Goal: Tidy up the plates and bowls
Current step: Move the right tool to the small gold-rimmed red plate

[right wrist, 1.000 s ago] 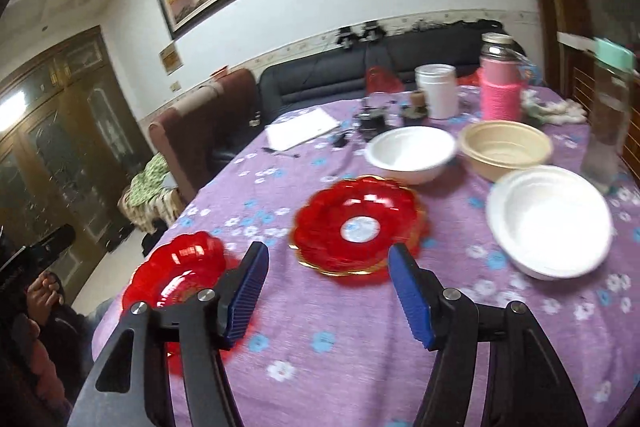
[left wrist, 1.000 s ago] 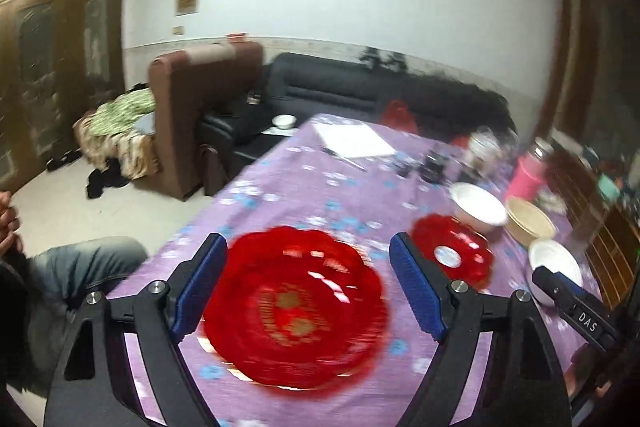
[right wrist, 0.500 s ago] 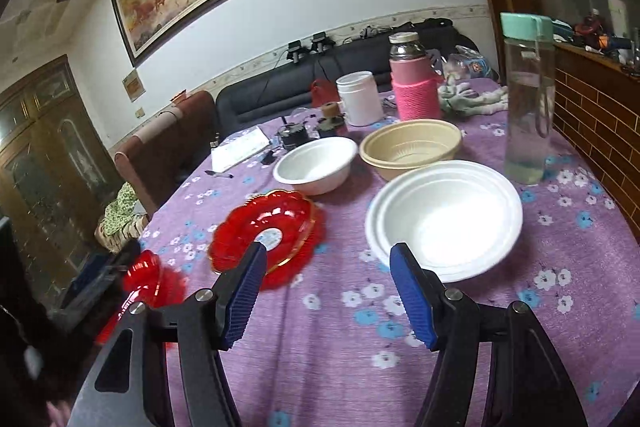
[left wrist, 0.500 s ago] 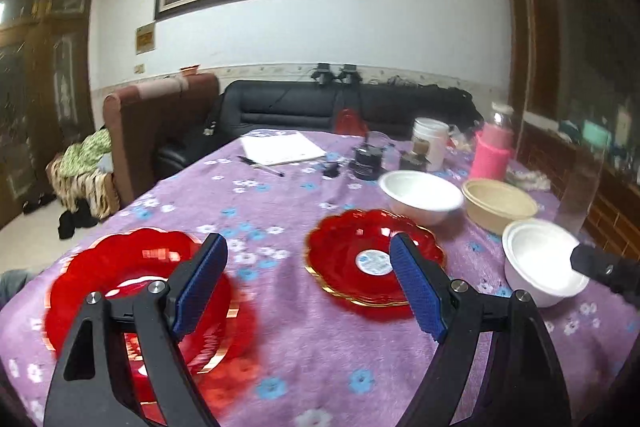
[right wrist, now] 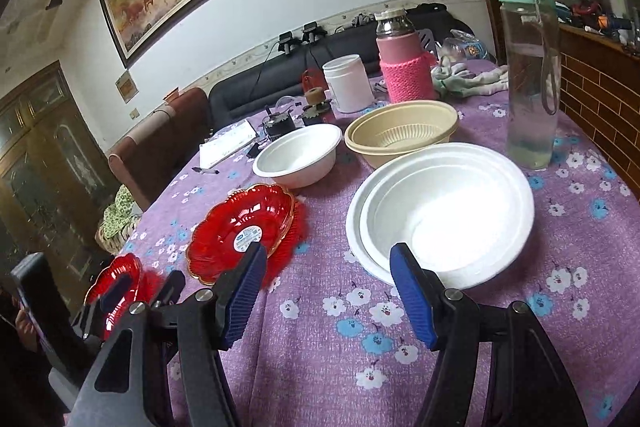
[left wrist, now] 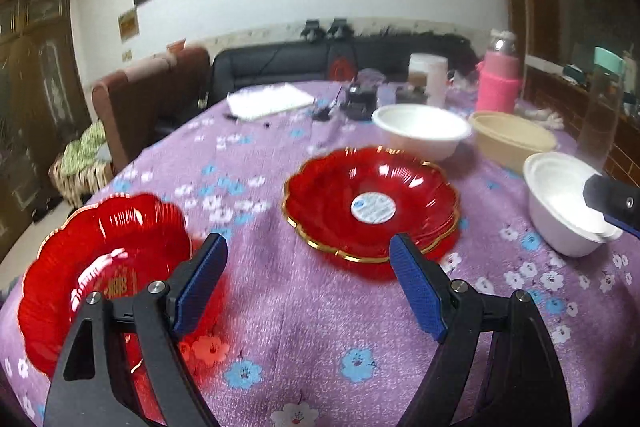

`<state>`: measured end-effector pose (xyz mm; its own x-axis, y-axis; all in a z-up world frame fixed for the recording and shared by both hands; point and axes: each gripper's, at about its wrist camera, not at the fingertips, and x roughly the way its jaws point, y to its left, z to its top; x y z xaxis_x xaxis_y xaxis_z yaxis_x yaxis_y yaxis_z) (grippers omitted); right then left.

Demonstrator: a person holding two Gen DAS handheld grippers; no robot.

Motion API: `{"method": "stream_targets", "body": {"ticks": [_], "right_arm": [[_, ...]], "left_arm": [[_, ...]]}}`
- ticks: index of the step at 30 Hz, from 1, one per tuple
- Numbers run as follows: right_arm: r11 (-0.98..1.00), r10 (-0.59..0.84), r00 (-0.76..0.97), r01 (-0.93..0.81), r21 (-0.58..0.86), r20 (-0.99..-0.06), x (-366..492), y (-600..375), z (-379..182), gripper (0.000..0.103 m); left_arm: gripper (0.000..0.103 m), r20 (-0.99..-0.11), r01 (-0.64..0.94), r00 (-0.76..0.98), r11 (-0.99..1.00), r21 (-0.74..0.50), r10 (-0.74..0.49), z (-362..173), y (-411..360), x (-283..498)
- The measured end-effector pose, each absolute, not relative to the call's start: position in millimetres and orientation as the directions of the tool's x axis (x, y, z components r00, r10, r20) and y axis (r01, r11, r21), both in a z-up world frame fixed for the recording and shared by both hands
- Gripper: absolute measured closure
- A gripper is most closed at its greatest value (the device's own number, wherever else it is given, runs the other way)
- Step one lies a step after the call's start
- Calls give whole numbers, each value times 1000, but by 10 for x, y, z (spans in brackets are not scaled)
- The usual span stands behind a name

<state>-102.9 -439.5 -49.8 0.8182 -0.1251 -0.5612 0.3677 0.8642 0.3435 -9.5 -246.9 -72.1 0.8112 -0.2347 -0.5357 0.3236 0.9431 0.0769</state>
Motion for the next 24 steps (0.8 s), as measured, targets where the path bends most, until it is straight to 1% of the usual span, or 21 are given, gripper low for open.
{"method": "stream_targets", "body": {"ticks": [1,3,6,7,10,12,15,16,18,21,24], "right_arm": [[863,-121,815,368,345,-566,-1004,-4406,-522,37],[859,-111,809,370,354,-577,-953,-4429,-572,37],[859,-92,801,364,360,-592,-873,-4435,-626,37],[860,-89,797,364,357,-598,-846,-4440,-638,36],[863,-72,790,355,359,-609,-750,-4458,-630,36],[868,-48,798,331,371,-601,-670,-4465,-563,37],[867,10,803,290,404,-597,-457,-4479,-440,36],[862,42,806,270,429,-591,-357,-4485,-409,34],[856,111,799,225,465,-592,-164,-4481,-404,34],[822,162,773,238,517,-614,120,-4531,-504,34],[739,226,739,294,606,-634,334,-4665,-712,34]], "left_arm": [[19,-549,325,803,942,79,-231,-740,-2480,-89],[13,-596,353,768,931,89,-234,-806,-2540,-52],[14,-684,409,690,907,102,-235,-945,-2662,40],[14,-698,428,668,900,76,-259,-959,-2658,54],[14,-686,441,653,897,0,-321,-844,-2581,74],[14,-687,417,650,908,-33,-323,-725,-2539,160],[14,-732,378,605,922,-82,-313,-547,-2523,440],[14,-739,352,602,931,-95,-303,-488,-2507,544],[14,-745,311,598,942,-125,-296,-413,-2470,712],[14,-787,267,518,938,-223,-334,-386,-2453,1039],[14,-820,204,452,935,-289,-352,-468,-2432,1318]]}}
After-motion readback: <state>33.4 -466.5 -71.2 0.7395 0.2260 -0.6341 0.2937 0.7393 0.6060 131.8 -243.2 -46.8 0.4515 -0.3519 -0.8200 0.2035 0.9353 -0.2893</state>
